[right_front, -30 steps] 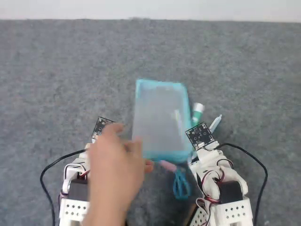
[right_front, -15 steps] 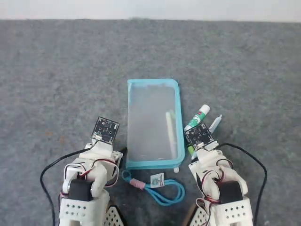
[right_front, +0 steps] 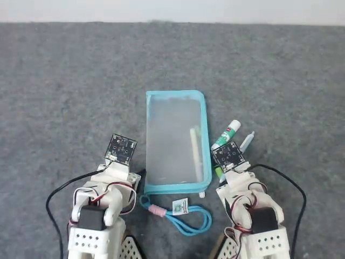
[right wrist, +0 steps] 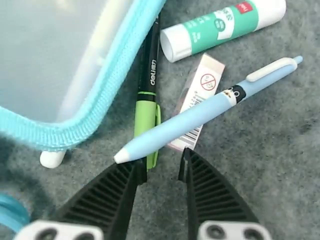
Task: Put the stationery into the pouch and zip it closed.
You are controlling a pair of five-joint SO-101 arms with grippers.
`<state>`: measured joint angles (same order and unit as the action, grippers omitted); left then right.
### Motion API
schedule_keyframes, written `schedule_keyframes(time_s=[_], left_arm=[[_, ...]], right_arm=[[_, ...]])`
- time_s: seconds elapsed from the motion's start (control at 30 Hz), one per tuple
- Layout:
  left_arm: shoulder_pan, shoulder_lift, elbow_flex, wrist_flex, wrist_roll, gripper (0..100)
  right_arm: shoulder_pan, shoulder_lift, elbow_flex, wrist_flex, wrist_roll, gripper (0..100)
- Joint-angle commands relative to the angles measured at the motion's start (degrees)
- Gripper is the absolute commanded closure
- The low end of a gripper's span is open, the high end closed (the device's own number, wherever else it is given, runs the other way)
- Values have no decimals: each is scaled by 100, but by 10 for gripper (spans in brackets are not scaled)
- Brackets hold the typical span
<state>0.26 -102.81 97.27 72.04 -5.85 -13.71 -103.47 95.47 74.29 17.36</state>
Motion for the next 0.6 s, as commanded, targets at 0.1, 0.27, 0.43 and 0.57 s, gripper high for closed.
schedule_keyframes(time_s=[0.1,0.27,0.43,0.57], left_arm=[[-26,-149,-75,26,-9,790],[-35,-149,-75,26,-35,790],[-958,-149,-75,-70,-97,790],[-2752,-149,-75,-668,-967,790]], right_arm=[[-66,-48,97,-101,-70,870],[75,-57,44,-796,-26,872],[444,-40,-334,-1156,-26,872],[593,-31,-923,-699,-26,872]])
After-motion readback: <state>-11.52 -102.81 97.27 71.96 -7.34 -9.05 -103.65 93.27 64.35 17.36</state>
